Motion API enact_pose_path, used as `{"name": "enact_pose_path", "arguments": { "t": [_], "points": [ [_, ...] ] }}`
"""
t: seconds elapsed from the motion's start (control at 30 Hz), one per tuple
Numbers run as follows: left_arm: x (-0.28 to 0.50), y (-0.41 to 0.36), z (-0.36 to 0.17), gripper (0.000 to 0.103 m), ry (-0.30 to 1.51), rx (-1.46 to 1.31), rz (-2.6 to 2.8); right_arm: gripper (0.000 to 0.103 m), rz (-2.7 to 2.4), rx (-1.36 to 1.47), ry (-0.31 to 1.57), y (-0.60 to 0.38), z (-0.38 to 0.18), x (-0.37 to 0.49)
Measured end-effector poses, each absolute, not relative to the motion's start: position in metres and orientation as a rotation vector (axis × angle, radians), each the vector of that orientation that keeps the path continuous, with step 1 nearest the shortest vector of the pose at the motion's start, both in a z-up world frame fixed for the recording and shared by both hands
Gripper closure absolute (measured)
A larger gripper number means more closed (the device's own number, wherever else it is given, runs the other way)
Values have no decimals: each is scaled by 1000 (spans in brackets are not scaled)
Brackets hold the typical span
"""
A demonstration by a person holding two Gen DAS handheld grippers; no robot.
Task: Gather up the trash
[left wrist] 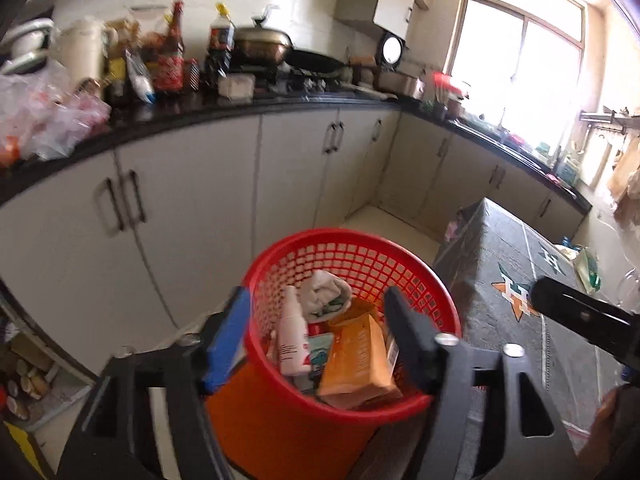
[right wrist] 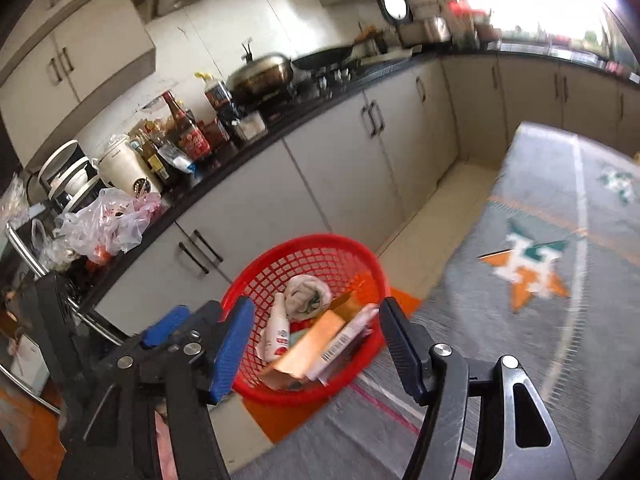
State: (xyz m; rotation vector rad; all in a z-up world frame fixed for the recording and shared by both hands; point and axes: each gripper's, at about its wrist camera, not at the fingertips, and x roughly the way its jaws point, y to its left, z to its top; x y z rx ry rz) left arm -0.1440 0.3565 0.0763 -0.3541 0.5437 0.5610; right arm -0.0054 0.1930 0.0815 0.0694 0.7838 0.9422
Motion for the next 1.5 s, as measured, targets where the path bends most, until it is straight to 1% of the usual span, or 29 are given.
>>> {"name": "enact_pose_path", "arguments": {
  "t": [0.03,0.07,0.1,0.13,0.27,0.47,0.6,0.73,1.5],
  "points": [
    [-149,353,80,22,531,-344,569,29,936,59,750,183,88,-16],
    [-156,347,85,17,513,-328,580,26,927,54,729,175,92,-23],
    [-166,337,90,11,501,-298,612,22,912,48,706,166,96,-32],
    [-170,333,93,9,500,-282,630,18,903,44,689,158,99,-39],
    [-199,303,104,3,505,-167,733,14,851,12,612,117,105,-82],
    [-237,259,113,2,487,-31,783,11,773,-50,529,68,100,-145],
    [-255,242,113,2,486,-7,753,10,725,-42,481,42,98,-182],
    [-264,234,112,2,471,12,763,9,710,-30,464,34,102,-200],
    [-264,254,96,2,508,-35,771,8,752,-111,495,54,88,-216]
  ]
}}
